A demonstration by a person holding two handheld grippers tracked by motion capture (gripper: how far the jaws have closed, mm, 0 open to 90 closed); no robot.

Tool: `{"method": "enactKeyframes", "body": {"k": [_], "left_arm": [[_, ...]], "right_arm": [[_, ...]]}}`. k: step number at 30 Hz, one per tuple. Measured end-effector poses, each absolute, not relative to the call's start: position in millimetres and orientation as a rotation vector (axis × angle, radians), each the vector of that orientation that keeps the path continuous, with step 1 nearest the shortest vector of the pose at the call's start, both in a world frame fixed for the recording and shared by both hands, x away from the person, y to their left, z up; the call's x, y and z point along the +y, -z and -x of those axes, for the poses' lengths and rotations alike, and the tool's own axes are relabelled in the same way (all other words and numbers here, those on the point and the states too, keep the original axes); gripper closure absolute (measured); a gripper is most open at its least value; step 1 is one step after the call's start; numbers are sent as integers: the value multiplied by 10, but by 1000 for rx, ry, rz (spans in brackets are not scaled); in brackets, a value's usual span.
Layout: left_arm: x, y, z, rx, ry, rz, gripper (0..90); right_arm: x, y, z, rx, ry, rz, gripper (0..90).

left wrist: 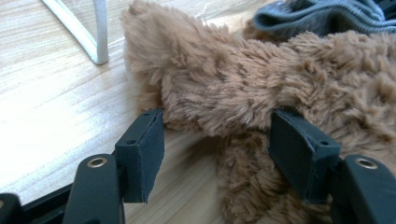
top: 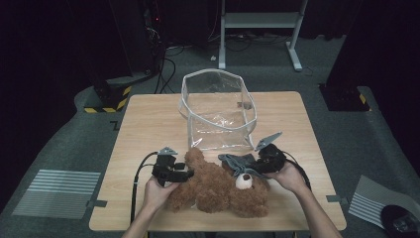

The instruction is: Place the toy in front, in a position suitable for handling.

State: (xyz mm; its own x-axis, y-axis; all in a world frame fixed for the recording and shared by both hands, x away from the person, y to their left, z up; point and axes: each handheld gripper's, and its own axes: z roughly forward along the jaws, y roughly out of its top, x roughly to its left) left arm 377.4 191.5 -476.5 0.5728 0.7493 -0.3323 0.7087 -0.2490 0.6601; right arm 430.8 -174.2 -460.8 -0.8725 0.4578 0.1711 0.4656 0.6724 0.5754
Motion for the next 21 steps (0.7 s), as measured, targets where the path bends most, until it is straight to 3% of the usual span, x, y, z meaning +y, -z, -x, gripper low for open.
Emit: {"method": "enactKeyframes", "body": {"k": [14,21], "left_arm": [[1911,4766,-3784,1169,-64,-2026,354],[1909,4726,-3835,1155,-45,-1985,343]], "right_arm": [[-2342,4597,-3980,-2885,1049,951,820],[-2271,4370,-3862,-2867,1245,920,820]]}}
